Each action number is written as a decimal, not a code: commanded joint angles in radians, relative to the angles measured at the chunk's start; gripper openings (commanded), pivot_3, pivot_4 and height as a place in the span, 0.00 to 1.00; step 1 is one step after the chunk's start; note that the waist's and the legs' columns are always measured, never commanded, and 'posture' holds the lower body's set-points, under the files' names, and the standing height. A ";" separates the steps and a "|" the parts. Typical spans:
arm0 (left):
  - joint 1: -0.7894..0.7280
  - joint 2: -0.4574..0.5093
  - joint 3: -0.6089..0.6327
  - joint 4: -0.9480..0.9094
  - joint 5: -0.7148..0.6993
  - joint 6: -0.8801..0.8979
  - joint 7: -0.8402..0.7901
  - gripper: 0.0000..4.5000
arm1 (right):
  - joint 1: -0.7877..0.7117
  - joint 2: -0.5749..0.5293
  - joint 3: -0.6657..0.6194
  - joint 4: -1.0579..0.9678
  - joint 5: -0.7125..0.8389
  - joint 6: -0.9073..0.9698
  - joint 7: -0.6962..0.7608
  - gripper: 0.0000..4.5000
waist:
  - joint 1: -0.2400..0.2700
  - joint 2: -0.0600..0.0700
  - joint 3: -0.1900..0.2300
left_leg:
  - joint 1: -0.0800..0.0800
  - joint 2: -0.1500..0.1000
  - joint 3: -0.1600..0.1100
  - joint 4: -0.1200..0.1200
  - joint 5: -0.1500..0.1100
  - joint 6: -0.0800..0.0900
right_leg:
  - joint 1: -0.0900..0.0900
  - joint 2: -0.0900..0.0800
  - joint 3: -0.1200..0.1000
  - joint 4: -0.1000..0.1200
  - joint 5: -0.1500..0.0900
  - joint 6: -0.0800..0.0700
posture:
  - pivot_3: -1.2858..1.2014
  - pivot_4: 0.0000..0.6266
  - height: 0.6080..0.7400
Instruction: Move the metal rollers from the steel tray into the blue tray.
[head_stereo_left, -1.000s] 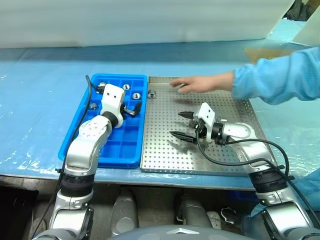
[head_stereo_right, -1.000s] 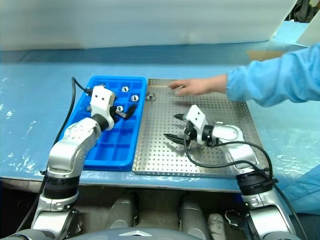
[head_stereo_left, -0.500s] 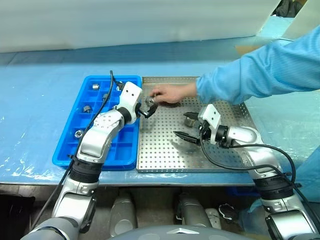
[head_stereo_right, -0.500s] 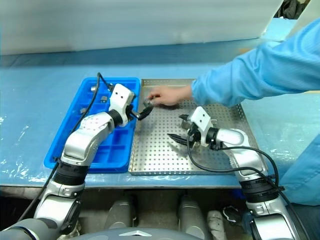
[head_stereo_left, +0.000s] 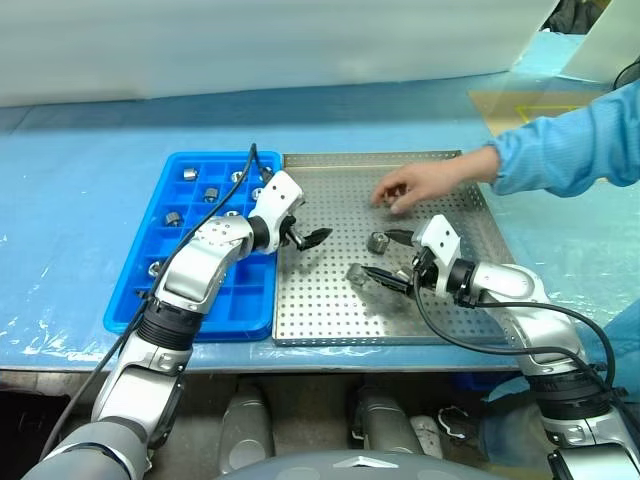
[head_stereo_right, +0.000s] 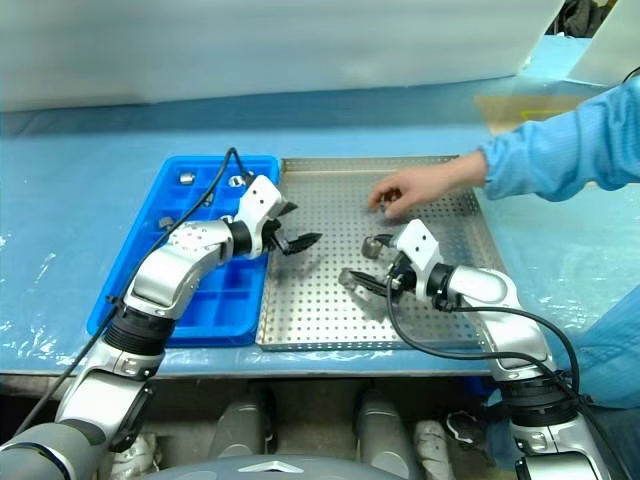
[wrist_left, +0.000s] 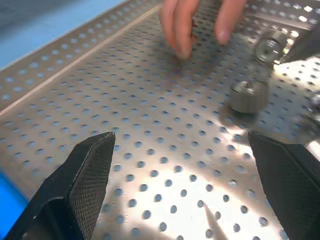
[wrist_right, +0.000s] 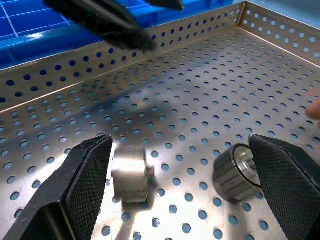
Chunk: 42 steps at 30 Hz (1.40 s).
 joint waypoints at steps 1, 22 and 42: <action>-0.034 0.015 -0.045 0.007 -0.009 0.008 -0.075 0.99 | 0.010 -0.008 -0.028 -0.059 0.022 0.001 -0.008 1.00 | -0.008 0.000 0.000 | 0.000 0.000 0.000 0.000 0.000 0.000 | 0.000 0.000 0.000 0.000 0.000 0.000 | 0.41 0.24 1.00; -0.066 -0.073 -0.122 0.070 -0.002 -0.018 -0.155 0.99 | 0.048 -0.102 -0.099 -0.107 0.070 0.056 0.008 1.00 | -0.013 0.000 0.000 | 0.001 -0.001 0.000 0.000 0.000 0.001 | 0.000 0.000 0.001 0.000 0.000 0.000 | 0.40 0.24 1.00; -0.135 -0.200 -0.194 0.235 0.032 -0.076 -0.216 0.99 | 0.126 -0.121 -0.151 -0.168 0.096 0.135 -0.056 1.00 | -0.020 0.000 0.000 | 0.002 -0.002 0.001 0.001 -0.001 0.002 | 0.001 0.000 0.004 -0.001 0.000 0.000 | 0.37 0.24 1.00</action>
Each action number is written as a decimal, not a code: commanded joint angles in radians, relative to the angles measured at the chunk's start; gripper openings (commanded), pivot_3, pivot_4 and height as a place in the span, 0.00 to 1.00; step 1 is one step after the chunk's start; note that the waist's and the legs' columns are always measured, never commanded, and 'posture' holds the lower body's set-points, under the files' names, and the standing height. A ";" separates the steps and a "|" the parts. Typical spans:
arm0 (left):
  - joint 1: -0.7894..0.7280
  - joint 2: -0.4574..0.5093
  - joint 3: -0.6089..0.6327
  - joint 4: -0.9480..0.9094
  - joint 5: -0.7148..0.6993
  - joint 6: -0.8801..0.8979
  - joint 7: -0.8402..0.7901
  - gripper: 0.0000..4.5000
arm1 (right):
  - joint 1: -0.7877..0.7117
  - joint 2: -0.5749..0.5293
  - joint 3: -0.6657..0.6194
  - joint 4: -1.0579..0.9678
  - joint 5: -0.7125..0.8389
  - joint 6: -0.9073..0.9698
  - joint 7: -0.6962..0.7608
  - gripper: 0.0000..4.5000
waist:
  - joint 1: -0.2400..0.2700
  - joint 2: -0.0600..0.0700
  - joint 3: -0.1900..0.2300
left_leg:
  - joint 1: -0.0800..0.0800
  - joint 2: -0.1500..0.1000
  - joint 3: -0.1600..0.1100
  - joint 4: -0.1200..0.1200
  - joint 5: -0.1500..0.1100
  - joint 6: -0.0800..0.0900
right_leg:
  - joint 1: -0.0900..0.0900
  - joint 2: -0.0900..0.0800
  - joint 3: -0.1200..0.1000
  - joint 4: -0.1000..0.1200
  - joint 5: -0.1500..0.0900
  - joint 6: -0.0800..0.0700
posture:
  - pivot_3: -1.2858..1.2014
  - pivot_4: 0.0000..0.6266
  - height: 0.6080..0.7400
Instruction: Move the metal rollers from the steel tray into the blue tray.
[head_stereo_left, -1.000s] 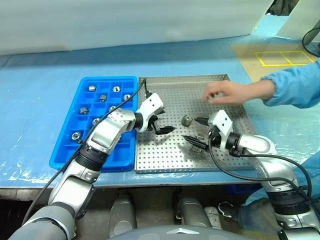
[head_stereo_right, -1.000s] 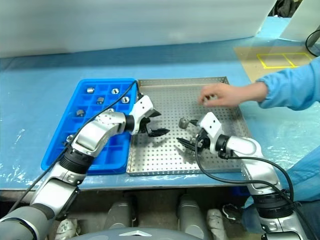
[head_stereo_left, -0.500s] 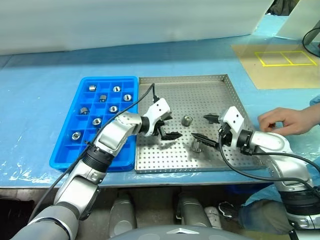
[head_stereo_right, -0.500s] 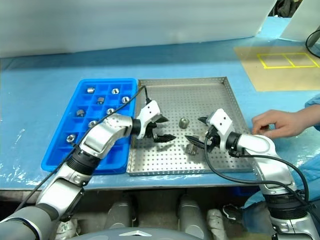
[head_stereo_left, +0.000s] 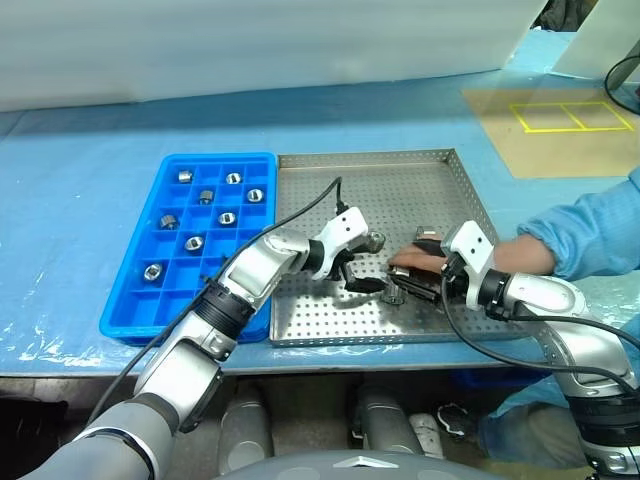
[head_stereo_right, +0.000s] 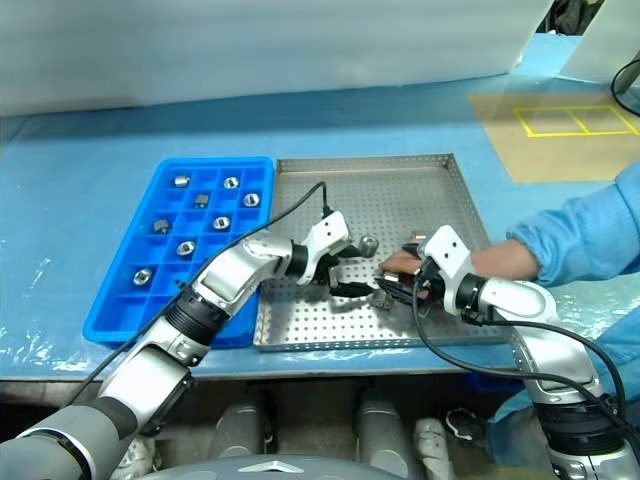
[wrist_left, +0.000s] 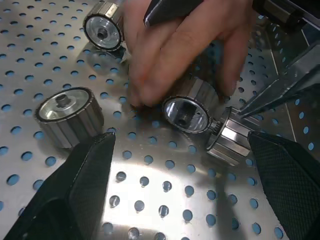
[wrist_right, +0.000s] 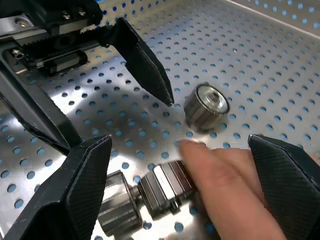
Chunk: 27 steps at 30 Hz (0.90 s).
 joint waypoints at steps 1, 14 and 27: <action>-0.030 -0.017 0.017 0.012 0.016 -0.030 0.027 0.99 | -0.001 -0.015 -0.037 -0.046 0.014 -0.004 -0.009 1.00 | -0.004 0.000 0.000 | 0.000 0.000 0.000 0.000 0.000 0.000 | 0.000 0.000 0.000 0.000 0.000 0.000 | 0.37 0.24 1.00; -0.138 -0.108 0.097 0.302 0.114 -0.274 0.225 0.99 | -0.004 -0.006 -0.021 -0.058 0.012 -0.007 -0.019 1.00 | -0.022 0.000 0.000 | -0.002 -0.001 0.000 0.002 -0.001 0.002 | 0.000 0.000 0.000 -0.001 0.000 0.001 | 0.37 0.24 1.00; -0.171 -0.174 0.125 0.597 0.190 -0.479 0.318 0.99 | 0.023 0.002 -0.023 -0.099 0.019 0.009 -0.045 1.00 | -0.023 0.000 0.000 | -0.002 -0.001 0.000 0.003 -0.001 0.002 | 0.000 0.000 0.000 -0.001 0.001 0.001 | 0.35 0.24 1.00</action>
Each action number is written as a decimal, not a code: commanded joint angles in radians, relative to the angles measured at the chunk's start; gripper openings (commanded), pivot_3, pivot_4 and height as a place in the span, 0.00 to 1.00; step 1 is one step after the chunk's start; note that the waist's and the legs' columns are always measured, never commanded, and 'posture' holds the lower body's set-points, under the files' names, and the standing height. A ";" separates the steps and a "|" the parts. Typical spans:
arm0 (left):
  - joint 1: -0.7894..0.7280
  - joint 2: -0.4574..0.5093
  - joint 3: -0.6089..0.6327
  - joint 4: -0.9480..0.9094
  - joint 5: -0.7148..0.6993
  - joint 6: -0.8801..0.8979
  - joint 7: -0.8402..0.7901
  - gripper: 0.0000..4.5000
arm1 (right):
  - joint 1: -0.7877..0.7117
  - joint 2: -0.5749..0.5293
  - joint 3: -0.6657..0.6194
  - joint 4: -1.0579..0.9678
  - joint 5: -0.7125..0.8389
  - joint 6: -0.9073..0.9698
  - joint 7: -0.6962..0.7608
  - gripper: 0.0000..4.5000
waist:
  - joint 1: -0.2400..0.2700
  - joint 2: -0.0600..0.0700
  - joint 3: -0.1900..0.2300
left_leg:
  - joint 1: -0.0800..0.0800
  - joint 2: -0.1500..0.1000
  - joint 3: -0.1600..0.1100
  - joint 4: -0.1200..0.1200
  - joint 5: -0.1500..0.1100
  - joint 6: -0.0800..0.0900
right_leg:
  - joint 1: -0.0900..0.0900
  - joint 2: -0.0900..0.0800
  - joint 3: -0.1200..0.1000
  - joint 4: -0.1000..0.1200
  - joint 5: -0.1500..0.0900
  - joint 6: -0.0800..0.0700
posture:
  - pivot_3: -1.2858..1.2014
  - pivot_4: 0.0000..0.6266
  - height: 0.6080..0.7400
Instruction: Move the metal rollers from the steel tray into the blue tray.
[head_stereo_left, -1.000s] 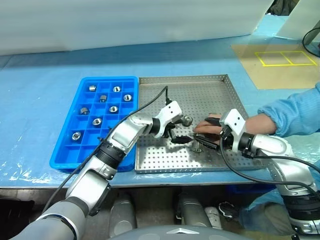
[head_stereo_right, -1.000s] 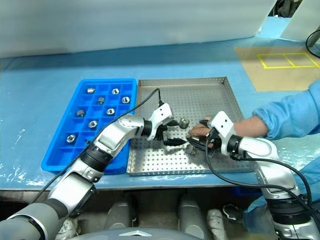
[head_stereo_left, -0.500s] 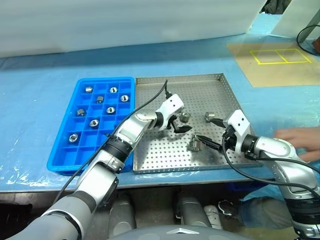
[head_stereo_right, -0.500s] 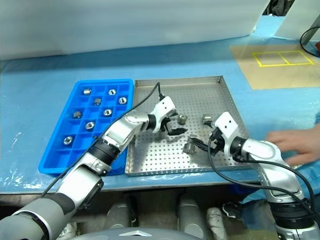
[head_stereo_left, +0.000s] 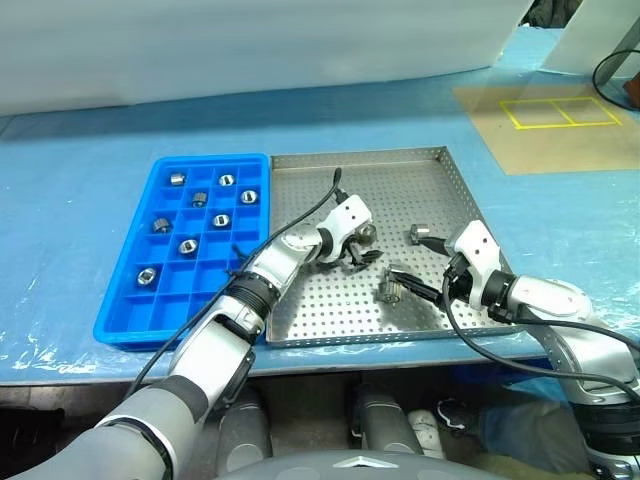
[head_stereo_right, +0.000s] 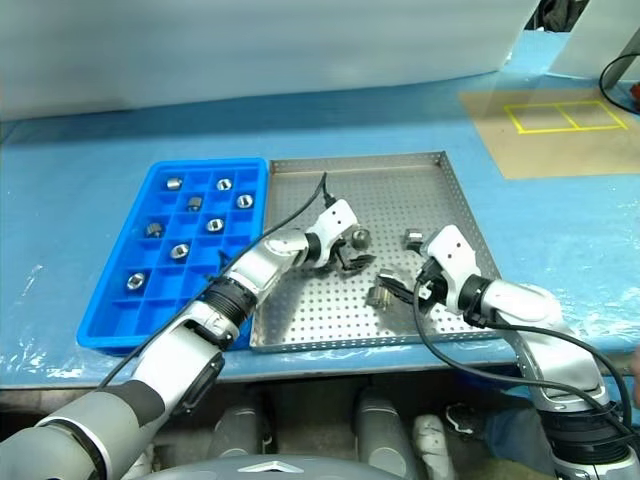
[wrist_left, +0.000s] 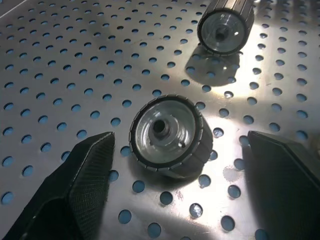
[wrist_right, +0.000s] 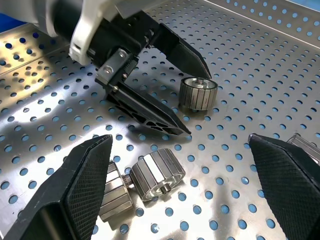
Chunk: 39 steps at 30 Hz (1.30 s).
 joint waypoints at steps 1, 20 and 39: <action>-0.034 -0.010 0.028 0.044 0.015 -0.056 0.024 0.91 | 0.003 0.002 -0.018 -0.043 0.018 0.004 -0.008 1.00 | 0.000 0.000 0.000 | 0.000 0.000 0.000 0.000 0.000 0.000 | 0.000 0.000 0.000 0.000 0.000 0.000 | 0.35 0.24 1.00; 0.015 -0.050 0.137 -0.098 -0.071 0.105 -0.036 0.10 | -0.022 0.001 0.016 -0.008 0.002 -0.017 0.000 1.00 | 0.000 0.000 0.000 | 0.000 -0.001 0.000 0.000 -0.001 0.001 | 0.000 -0.001 0.000 -0.001 0.000 0.000 | 0.37 0.24 1.00; 0.063 0.003 0.004 -0.344 -0.108 0.241 -0.314 0.67 | -0.018 -0.008 -0.029 -0.024 0.082 0.083 0.023 1.00 | 0.000 0.000 0.000 | -0.001 -0.001 0.000 -0.005 0.000 0.001 | -0.001 0.000 0.000 -0.005 0.000 0.000 | 0.37 0.24 1.00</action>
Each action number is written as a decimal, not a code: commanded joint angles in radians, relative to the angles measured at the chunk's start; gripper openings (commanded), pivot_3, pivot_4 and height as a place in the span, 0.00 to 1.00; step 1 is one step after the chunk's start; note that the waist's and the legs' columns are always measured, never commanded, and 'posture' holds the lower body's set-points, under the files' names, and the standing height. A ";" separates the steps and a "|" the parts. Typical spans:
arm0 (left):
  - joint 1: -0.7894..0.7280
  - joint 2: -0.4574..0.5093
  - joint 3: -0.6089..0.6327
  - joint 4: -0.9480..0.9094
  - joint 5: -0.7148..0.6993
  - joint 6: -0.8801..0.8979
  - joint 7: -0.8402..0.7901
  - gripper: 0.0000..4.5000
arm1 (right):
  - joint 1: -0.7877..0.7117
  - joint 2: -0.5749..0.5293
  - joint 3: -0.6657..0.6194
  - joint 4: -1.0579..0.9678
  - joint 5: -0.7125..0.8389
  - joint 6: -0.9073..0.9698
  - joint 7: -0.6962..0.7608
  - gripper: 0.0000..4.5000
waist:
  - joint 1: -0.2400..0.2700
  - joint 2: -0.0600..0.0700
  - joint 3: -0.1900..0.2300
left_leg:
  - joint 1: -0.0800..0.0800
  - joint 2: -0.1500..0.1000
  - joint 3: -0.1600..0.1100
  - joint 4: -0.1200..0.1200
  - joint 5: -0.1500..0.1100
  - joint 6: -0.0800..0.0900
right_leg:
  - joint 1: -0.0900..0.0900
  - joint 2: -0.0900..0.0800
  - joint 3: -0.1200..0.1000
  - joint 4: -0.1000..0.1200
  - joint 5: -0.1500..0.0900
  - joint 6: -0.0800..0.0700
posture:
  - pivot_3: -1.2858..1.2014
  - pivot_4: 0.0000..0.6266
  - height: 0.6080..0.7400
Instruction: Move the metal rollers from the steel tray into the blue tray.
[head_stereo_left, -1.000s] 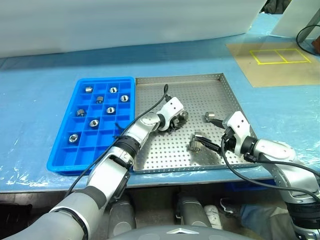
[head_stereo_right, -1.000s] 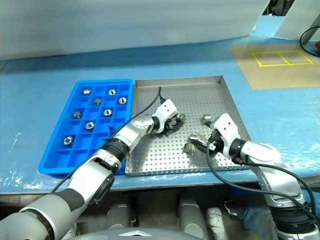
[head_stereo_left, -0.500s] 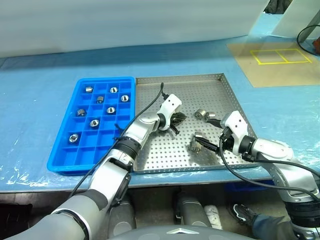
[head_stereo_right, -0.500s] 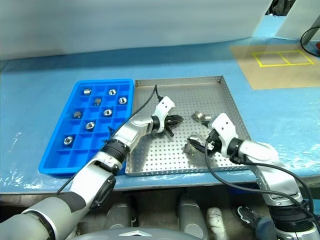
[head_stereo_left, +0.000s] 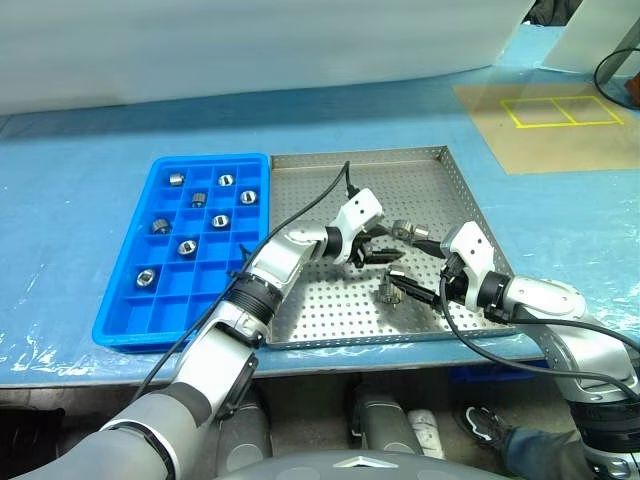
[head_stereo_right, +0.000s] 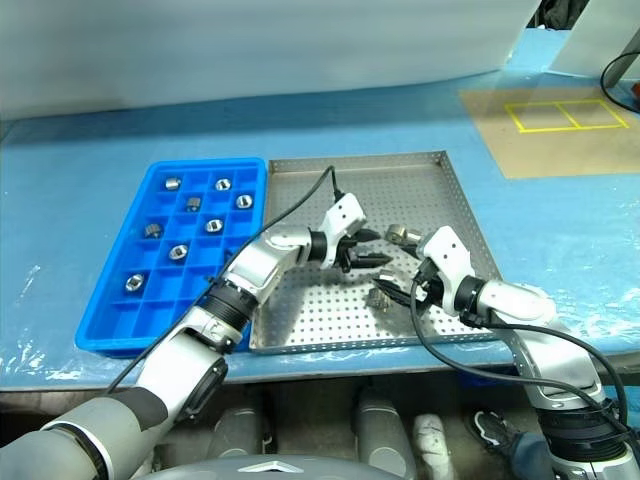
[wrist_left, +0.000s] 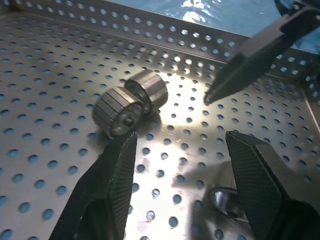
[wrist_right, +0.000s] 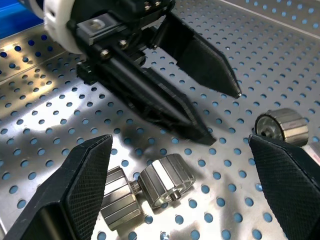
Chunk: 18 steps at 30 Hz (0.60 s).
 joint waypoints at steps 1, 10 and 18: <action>0.007 0.013 -0.034 -0.071 -0.013 0.026 -0.057 0.67 | -0.005 -0.012 -0.042 -0.036 0.044 0.037 -0.001 1.00 | 0.000 0.000 0.000 | 0.000 0.000 0.000 0.000 0.000 0.000 | 0.000 0.000 0.000 0.000 0.000 0.000 | 0.37 0.24 1.00; 0.024 0.005 -0.051 -0.089 -0.027 0.122 -0.063 0.67 | -0.007 -0.017 -0.049 -0.039 0.046 0.056 -0.004 1.00 | 0.000 0.000 0.000 | 0.000 0.000 0.000 0.000 0.000 0.000 | 0.000 0.000 0.000 0.000 0.000 0.000 | 0.37 0.24 1.00; 0.056 -0.004 -0.076 -0.079 -0.031 0.218 -0.063 0.67 | -0.003 -0.019 -0.052 -0.048 0.042 0.059 -0.005 1.00 | 0.000 0.000 0.000 | 0.000 0.000 0.000 0.000 0.000 0.000 | 0.000 0.000 0.000 0.000 0.000 0.000 | 0.36 0.24 1.00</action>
